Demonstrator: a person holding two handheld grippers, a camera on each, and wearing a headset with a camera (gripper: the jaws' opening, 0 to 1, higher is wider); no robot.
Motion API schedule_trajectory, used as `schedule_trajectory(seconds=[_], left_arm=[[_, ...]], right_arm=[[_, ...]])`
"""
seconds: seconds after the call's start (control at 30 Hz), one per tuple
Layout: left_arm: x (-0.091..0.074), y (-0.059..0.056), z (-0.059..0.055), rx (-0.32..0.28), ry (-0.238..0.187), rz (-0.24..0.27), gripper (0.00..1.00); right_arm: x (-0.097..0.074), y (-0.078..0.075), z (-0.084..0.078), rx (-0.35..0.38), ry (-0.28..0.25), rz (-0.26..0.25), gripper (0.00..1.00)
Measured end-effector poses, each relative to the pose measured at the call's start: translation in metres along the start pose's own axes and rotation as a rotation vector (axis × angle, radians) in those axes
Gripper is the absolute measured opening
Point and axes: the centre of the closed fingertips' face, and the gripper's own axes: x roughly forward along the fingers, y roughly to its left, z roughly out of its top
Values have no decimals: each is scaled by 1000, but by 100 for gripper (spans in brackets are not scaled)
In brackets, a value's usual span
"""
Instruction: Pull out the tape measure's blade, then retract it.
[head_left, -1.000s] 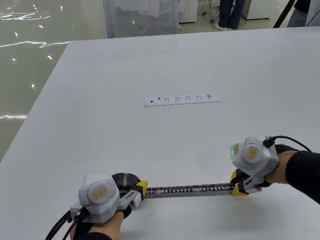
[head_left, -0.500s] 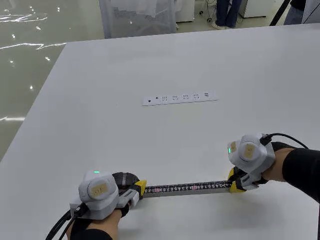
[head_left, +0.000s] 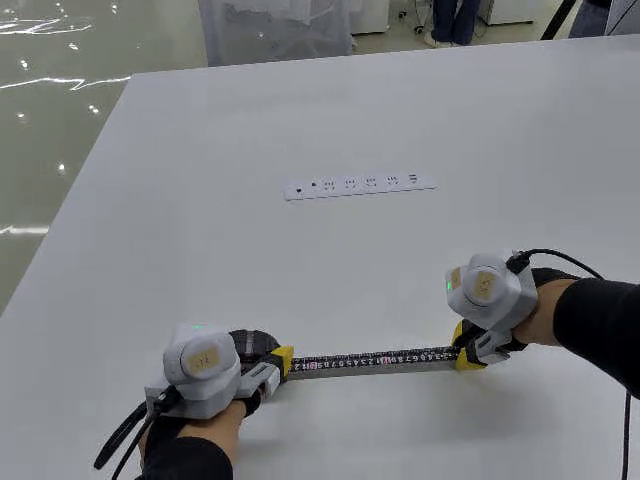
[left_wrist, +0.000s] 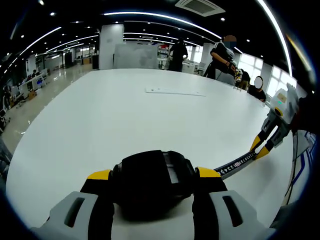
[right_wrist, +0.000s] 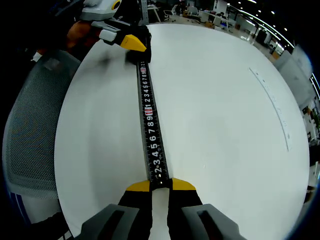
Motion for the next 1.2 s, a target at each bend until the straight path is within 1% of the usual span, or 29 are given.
schedule_trajectory(seconds=[0.07, 0.1, 0.13, 0.23, 0.3, 0.43, 0.53, 0.63, 0.67, 0.8, 0.83, 0.9, 0.93, 1.03, 1.2], left_arm=[[0, 0, 0, 11, 6, -3, 58], [0, 0, 0, 9, 6, -1, 58], [0, 0, -1, 8, 6, -1, 58], [0, 0, 0, 3, -2, -4, 58], [0, 0, -1, -5, 6, -3, 58], [0, 0, -1, -5, 3, -2, 58], [0, 0, -1, -5, 12, 1, 58], [0, 0, -2, -2, 28, 5, 58], [0, 0, -2, -1, 31, 7, 58], [0, 0, -2, 3, 37, 9, 58], [0, 0, -2, 5, 37, 9, 58], [0, 0, -2, 7, 38, 9, 58], [0, 0, -2, 9, 39, 10, 58], [0, 0, -3, 8, 42, 10, 58], [0, 0, -3, 9, 42, 11, 59]], right_arm=[[0, 0, 1, 23, -12, 0, 6], [1, 0, 1, 22, -12, 0, 6], [1, 0, 1, 36, -8, -2, 6], [2, 0, 2, 30, 3, -3, 7], [2, 0, 2, 28, 2, 0, 7], [3, 0, 3, 34, 4, 1, 7], [4, -1, 3, 35, 9, 3, 7], [4, 0, 4, 8, 21, 7, 7], [4, 0, 4, 9, 21, 8, 7], [3, 0, 11, 46, -36, 15, 7], [5, -1, 13, 36, -41, 12, 7], [9, 0, 17, 25, -22, 13, 7], [9, 0, 18, 2, -4, 16, 7], [10, 0, 20, -11, 19, 27, 7], [11, 0, 22, -12, 21, 24, 7]])
